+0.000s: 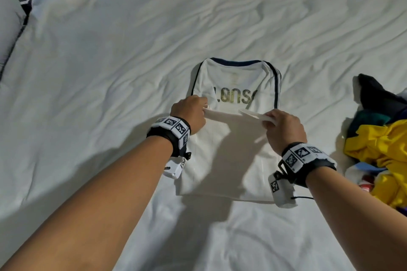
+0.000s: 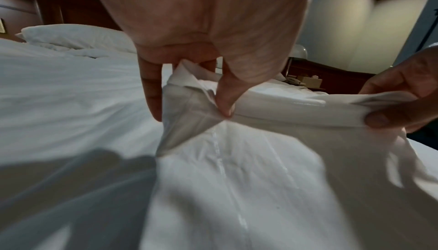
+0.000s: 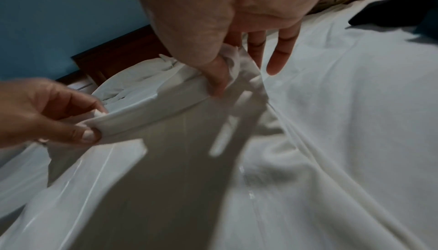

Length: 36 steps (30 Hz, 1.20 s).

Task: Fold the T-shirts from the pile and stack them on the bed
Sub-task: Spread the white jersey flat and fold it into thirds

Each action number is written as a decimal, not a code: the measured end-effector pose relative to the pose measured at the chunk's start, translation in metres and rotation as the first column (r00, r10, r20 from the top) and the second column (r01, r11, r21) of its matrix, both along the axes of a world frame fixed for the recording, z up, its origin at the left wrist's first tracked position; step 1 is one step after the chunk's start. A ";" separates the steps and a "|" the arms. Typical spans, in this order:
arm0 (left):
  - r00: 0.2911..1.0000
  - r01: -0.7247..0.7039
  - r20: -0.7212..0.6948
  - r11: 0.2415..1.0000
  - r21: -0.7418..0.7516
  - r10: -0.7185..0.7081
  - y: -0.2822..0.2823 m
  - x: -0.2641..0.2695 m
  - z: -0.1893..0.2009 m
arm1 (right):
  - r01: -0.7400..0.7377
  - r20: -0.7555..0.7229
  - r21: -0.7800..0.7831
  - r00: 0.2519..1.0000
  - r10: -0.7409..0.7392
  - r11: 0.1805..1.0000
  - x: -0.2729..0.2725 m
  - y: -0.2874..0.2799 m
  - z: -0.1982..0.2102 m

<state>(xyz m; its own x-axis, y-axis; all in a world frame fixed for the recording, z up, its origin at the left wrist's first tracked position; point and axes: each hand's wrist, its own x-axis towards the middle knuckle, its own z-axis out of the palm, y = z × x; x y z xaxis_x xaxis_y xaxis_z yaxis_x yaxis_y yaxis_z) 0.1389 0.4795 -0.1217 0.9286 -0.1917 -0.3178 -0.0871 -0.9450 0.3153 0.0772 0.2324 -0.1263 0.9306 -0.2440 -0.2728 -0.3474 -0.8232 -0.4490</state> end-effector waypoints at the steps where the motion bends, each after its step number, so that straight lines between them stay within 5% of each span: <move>1: 0.997 -0.079 -0.013 0.996 -0.050 0.078 0.001 0.003 -0.006 | 0.045 -0.014 0.043 0.999 -0.044 0.998 0.005 -0.003 -0.006; 3: 0.953 -0.302 -0.076 0.935 -0.186 0.293 0.005 0.003 -0.019 | 0.128 -0.077 0.149 0.990 -0.118 0.980 0.007 -0.011 -0.018; 6: 0.820 -0.572 -0.253 0.730 -0.374 0.513 0.014 -0.007 -0.036 | 0.242 -0.138 0.261 0.967 -0.212 0.934 -0.001 -0.020 -0.040; 14: 0.751 -0.594 -0.158 0.552 -0.585 0.641 0.013 -0.005 -0.059 | 0.472 0.005 0.378 0.859 -0.511 0.797 -0.006 -0.031 -0.066; 16: 0.758 -0.595 -0.170 0.562 -0.574 0.630 0.011 0.000 -0.062 | 0.505 -0.046 0.427 0.841 -0.539 0.750 -0.004 -0.032 -0.068; 24: 0.768 -0.584 -0.136 0.597 -0.550 0.626 0.011 0.001 -0.064 | 0.482 -0.035 0.381 0.860 -0.508 0.789 0.004 -0.034 -0.070; 27: 0.821 -0.531 -0.025 0.746 -0.401 0.571 0.007 -0.011 -0.055 | 0.457 0.008 0.249 0.881 -0.474 0.854 -0.003 -0.028 -0.067; 30: 0.957 -0.203 0.197 0.977 -0.060 0.211 -0.015 -0.044 -0.040 | 0.184 0.175 -0.041 0.969 -0.175 0.982 -0.023 -0.004 -0.057; 33: 0.972 0.166 0.142 0.973 0.162 -0.189 -0.047 -0.076 -0.055 | -0.268 0.109 -0.198 0.950 0.293 0.943 -0.045 0.033 -0.070; 36: 0.960 0.250 0.068 0.941 0.228 -0.271 -0.045 -0.075 -0.090 | -0.442 -0.054 -0.228 0.895 0.442 0.867 -0.051 0.046 -0.088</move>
